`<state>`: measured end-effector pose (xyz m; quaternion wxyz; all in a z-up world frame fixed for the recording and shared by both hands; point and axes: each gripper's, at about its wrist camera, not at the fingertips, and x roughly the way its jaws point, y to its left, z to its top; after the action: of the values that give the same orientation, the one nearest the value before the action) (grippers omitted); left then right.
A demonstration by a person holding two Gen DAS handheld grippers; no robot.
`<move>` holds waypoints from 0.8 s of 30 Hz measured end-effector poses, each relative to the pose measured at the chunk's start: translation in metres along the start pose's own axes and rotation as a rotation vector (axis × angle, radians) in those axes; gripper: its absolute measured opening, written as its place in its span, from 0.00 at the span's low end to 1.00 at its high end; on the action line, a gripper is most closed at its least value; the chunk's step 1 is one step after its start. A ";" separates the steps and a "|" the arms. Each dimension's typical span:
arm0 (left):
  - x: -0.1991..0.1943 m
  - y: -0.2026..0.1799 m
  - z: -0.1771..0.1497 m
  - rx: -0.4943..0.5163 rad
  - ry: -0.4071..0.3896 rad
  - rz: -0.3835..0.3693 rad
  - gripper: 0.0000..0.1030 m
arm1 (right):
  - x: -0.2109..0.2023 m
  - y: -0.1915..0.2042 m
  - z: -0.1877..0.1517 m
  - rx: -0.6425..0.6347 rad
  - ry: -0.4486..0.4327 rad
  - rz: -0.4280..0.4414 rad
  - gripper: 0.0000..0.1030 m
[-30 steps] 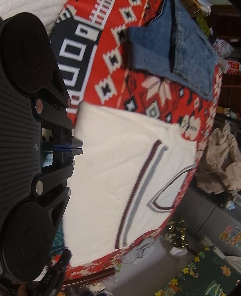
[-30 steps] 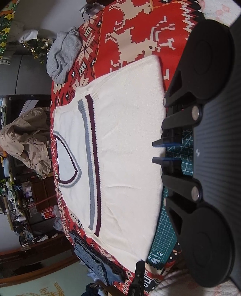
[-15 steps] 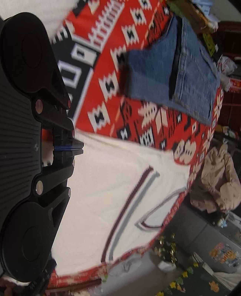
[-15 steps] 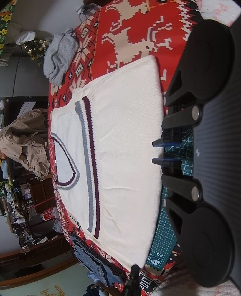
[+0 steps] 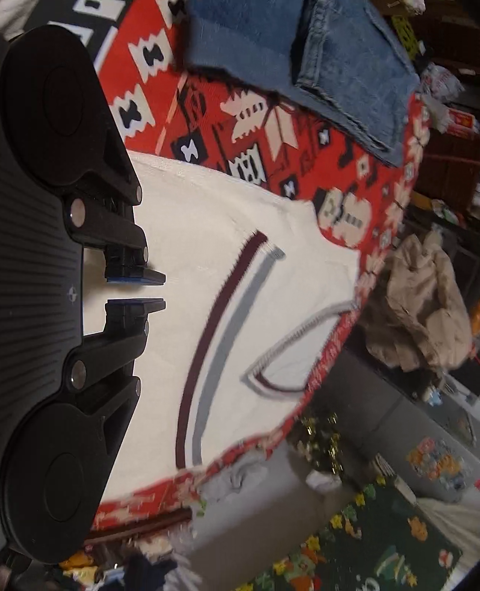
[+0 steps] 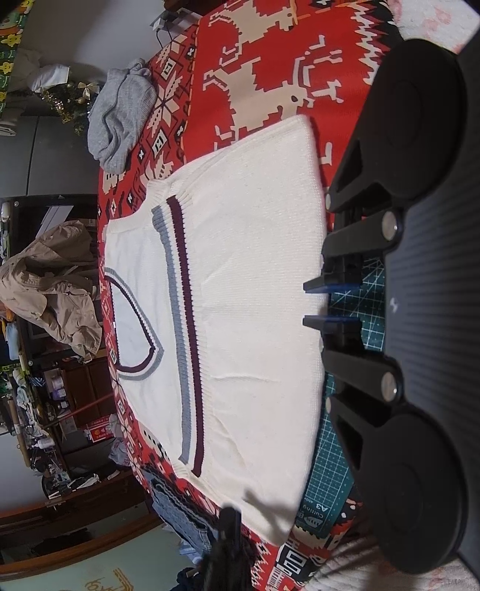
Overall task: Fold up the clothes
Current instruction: 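Close both grippers and lift them away from the folded vest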
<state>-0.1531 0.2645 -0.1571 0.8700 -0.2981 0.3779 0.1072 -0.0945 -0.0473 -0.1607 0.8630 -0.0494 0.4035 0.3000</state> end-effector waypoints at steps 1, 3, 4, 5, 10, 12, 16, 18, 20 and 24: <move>0.004 0.002 -0.001 0.002 0.013 0.022 0.05 | -0.001 0.000 0.000 -0.002 -0.002 -0.001 0.13; 0.001 0.006 -0.006 0.006 0.025 0.022 0.05 | -0.003 -0.001 0.000 0.000 -0.003 -0.004 0.15; -0.002 0.008 -0.010 0.011 0.037 0.022 0.05 | -0.004 -0.002 0.000 0.003 -0.004 -0.005 0.17; -0.006 0.009 -0.014 0.017 0.048 0.023 0.05 | -0.004 -0.004 0.000 0.008 -0.003 -0.005 0.18; -0.027 0.012 -0.031 0.060 0.086 0.063 0.05 | 0.002 -0.006 0.000 0.021 0.014 0.003 0.18; -0.032 0.014 -0.033 0.048 0.086 0.065 0.05 | 0.002 -0.004 0.000 0.015 0.013 0.007 0.18; -0.034 0.005 -0.025 0.048 0.040 -0.007 0.05 | 0.001 -0.003 0.001 0.009 0.003 0.010 0.18; -0.025 -0.006 -0.016 0.076 0.014 -0.035 0.05 | 0.000 -0.003 0.001 0.009 0.001 0.012 0.18; -0.012 -0.018 -0.006 0.095 0.001 -0.053 0.05 | -0.001 -0.003 0.001 0.012 -0.002 0.008 0.18; 0.020 -0.040 0.007 0.173 -0.006 -0.019 0.05 | -0.004 -0.004 0.000 0.020 -0.010 -0.001 0.18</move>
<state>-0.1184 0.2355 -0.1507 0.8946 -0.2252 0.3802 0.0666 -0.0939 -0.0523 -0.1583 0.8656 -0.0394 0.4023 0.2954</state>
